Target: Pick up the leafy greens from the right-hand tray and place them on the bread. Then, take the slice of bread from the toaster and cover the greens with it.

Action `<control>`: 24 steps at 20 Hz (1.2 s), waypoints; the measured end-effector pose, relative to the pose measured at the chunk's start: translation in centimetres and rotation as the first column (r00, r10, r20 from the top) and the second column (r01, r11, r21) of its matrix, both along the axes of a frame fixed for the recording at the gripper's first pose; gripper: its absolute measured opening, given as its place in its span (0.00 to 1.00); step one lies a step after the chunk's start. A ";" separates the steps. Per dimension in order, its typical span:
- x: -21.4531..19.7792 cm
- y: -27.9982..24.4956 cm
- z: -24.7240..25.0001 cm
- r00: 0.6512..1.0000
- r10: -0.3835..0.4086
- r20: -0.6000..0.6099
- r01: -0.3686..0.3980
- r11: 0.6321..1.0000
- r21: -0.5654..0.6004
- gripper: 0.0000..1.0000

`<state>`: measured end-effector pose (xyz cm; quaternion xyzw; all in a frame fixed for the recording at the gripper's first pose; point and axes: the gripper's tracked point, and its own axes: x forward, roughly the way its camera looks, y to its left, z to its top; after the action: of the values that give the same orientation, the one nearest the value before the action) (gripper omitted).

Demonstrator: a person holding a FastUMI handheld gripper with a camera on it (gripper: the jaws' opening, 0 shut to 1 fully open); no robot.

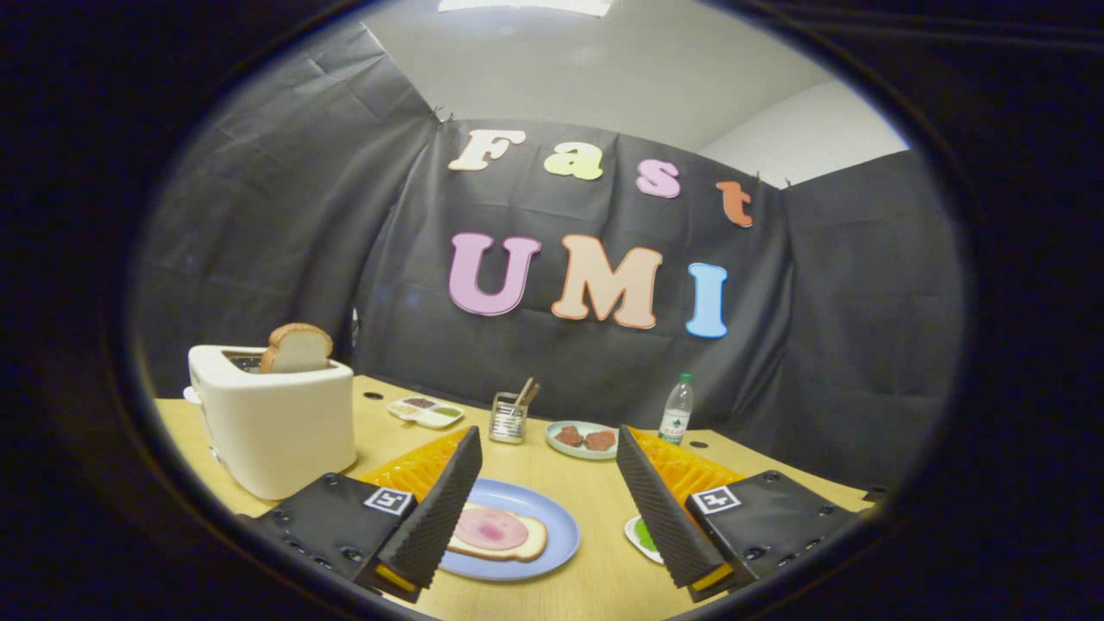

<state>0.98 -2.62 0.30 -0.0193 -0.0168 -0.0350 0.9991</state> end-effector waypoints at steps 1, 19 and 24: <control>0.3 -0.2 0.1 1.000 -0.001 0.004 0.001 1.000 0.011 1.00; 4.5 -16.5 -4.9 0.957 -0.146 -0.250 0.271 0.754 0.598 0.99; 3.7 -21.6 -10.0 0.909 -0.168 -0.381 0.406 0.557 0.724 0.99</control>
<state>4.68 -24.19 -9.74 0.4160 0.1388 -0.2000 0.8762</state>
